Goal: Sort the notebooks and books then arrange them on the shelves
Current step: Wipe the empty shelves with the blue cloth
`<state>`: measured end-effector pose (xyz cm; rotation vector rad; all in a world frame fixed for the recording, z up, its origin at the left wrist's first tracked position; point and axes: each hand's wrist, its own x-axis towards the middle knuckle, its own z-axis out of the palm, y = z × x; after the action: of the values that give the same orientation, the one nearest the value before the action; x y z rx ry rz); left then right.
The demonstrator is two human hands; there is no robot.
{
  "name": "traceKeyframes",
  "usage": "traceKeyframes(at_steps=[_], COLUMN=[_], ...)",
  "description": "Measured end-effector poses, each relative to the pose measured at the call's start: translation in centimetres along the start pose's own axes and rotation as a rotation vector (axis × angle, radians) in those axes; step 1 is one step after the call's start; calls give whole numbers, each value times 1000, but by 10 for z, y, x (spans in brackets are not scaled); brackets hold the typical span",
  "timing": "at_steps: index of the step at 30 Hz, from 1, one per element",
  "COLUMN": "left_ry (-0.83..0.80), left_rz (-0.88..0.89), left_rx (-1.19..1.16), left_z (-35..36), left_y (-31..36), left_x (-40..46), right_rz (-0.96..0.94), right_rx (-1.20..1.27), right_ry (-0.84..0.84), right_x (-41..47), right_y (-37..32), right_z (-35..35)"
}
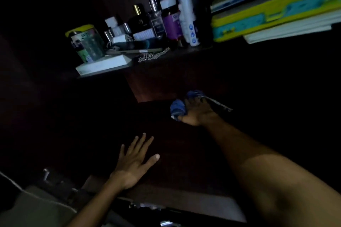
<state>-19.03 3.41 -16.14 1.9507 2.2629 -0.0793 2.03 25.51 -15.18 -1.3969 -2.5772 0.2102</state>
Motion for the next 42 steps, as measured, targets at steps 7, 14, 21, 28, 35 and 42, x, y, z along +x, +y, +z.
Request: traceKeyframes(at_steps=[7, 14, 21, 28, 35, 42], left_ry=[420, -14, 66, 96, 172, 555], left_rz=[-28, 187, 71, 61, 49, -9], left_rx=[-512, -103, -167, -188, -274, -395], left_z=[-2, -19, -15, -15, -7, 1], left_y=[4, -42, -62, -66, -70, -72], left_x=[-12, -46, -29, -23, -22, -28], right_rz=[-418, -505, -246, -253, -520, -298], right_rx=[53, 109, 4, 78, 15, 65], right_ry=[-100, -79, -11, -36, -148, -48], right_x=[-85, -134, -17, 80, 94, 145], right_y=[-106, -61, -10, -69, -162, -148], right_z=[13, -2, 9, 23, 54, 63])
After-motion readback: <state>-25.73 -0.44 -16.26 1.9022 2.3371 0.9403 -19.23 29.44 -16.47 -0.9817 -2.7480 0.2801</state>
